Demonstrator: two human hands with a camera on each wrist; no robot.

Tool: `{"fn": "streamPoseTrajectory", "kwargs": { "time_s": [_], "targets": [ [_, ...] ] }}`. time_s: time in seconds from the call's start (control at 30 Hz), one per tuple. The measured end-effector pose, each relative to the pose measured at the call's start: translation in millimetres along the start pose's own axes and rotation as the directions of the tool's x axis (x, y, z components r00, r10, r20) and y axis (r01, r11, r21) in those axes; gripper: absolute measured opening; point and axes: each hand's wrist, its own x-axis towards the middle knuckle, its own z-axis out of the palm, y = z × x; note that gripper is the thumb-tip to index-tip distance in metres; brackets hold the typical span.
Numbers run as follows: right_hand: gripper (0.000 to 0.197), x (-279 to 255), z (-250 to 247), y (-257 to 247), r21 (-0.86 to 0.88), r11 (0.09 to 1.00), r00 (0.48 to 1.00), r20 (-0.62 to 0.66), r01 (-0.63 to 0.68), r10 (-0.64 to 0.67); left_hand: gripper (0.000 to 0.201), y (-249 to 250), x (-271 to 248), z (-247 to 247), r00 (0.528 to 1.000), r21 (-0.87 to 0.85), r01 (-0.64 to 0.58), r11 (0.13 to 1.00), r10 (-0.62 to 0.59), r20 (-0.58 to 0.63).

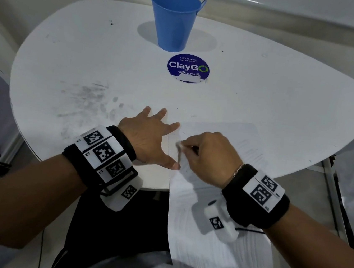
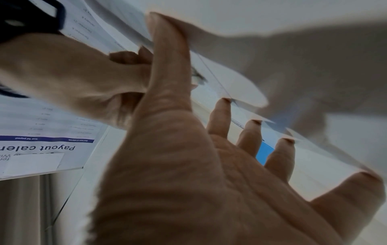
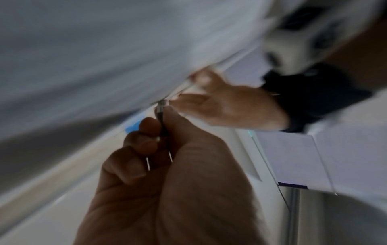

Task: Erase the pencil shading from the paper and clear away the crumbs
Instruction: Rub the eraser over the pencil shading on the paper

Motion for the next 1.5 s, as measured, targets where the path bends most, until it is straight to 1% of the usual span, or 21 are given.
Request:
{"fn": "streamPoseTrajectory", "kwargs": {
  "time_s": [0.07,0.2,0.23,0.33,0.37,0.47,0.5,0.53,0.63,0.67,0.77,0.8,0.83,0.93,0.97,1.1,1.17,1.27,1.3,1.43,1.5],
  "targets": [
    [0.020,-1,0,-2,0.052,0.998,0.999,0.044,0.018,-0.020,0.112,0,0,-1,1.000,0.006,-0.001,1.000,0.001,-0.004],
    [0.019,8,-4,7,0.081,0.996,0.995,-0.088,-0.038,0.045,0.111,-1,1,0,1.000,0.012,-0.003,1.000,0.003,-0.008],
    [0.020,6,-2,5,0.076,0.997,0.997,-0.069,-0.032,0.038,0.111,-1,1,1,1.000,0.012,-0.003,1.000,0.003,-0.007],
    [0.022,-2,6,-6,0.063,0.997,0.997,0.069,0.032,-0.037,0.111,1,-1,1,1.000,0.016,-0.004,1.000,0.004,-0.017],
    [0.020,-1,5,-5,0.067,0.997,0.997,0.068,0.031,-0.035,0.110,1,-1,0,1.000,0.019,-0.007,1.000,0.007,-0.022],
    [0.018,6,-1,3,0.071,0.997,0.998,-0.059,-0.026,0.030,0.110,0,-1,0,1.000,0.014,-0.006,1.000,0.006,-0.018],
    [0.019,6,-1,3,0.068,0.997,0.996,-0.075,-0.033,0.038,0.110,0,-1,0,1.000,0.013,-0.006,1.000,0.006,-0.017],
    [0.020,5,0,1,0.062,0.998,0.998,-0.055,-0.024,0.028,0.110,0,-1,0,1.000,0.012,-0.006,1.000,0.006,-0.018],
    [0.019,-2,4,-7,0.077,0.997,0.996,0.080,0.025,-0.031,0.111,0,-2,0,1.000,0.014,-0.007,1.000,0.007,-0.028],
    [0.018,0,3,-5,0.086,0.996,0.997,0.078,0.017,-0.024,0.111,0,-2,0,1.000,0.017,-0.008,1.000,0.008,-0.029],
    [0.018,9,-2,7,0.098,0.994,0.996,-0.066,-0.048,0.055,0.110,-1,-1,-1,1.000,0.011,-0.007,1.000,0.007,-0.016],
    [0.019,9,-3,7,0.087,0.995,0.994,-0.086,-0.053,0.061,0.110,-1,-1,-1,1.000,0.008,-0.007,1.000,0.007,-0.012],
    [0.020,7,-2,5,0.074,0.997,0.997,-0.061,-0.038,0.042,0.110,-1,-1,-1,1.000,0.006,-0.007,1.000,0.008,-0.011],
    [0.021,-1,2,-5,0.112,0.993,0.994,0.102,0.036,-0.048,0.111,1,-1,0,1.000,0.023,-0.007,1.000,0.008,-0.021],
    [0.020,1,0,-4,0.113,0.993,0.994,0.103,0.032,-0.044,0.111,1,-1,0,1.000,0.026,-0.007,1.000,0.007,-0.021],
    [0.020,11,-11,7,0.051,0.996,0.994,-0.087,-0.068,0.072,0.109,0,-1,-1,1.000,0.013,-0.008,1.000,0.008,-0.011],
    [0.021,7,-9,2,0.028,0.998,0.997,-0.058,-0.058,0.060,0.110,0,-1,-1,1.000,0.013,-0.006,1.000,0.006,-0.007],
    [0.021,-1,-7,-10,0.045,0.999,0.997,0.075,-0.007,0.004,0.112,1,-2,-1,1.000,0.020,-0.004,1.000,0.004,-0.012],
    [0.020,1,-8,-8,0.048,0.999,0.998,0.066,-0.006,0.003,0.112,1,-2,-1,1.000,0.015,-0.003,1.000,0.003,-0.012],
    [0.019,12,-10,7,0.078,0.993,0.990,-0.108,-0.086,0.095,0.110,-1,-2,-1,1.000,-0.005,-0.004,1.000,0.004,-0.010],
    [0.022,8,-6,3,0.059,0.997,0.996,-0.070,-0.048,0.052,0.111,0,-2,-1,1.000,-0.004,-0.005,1.000,0.005,-0.009]
  ]
}}
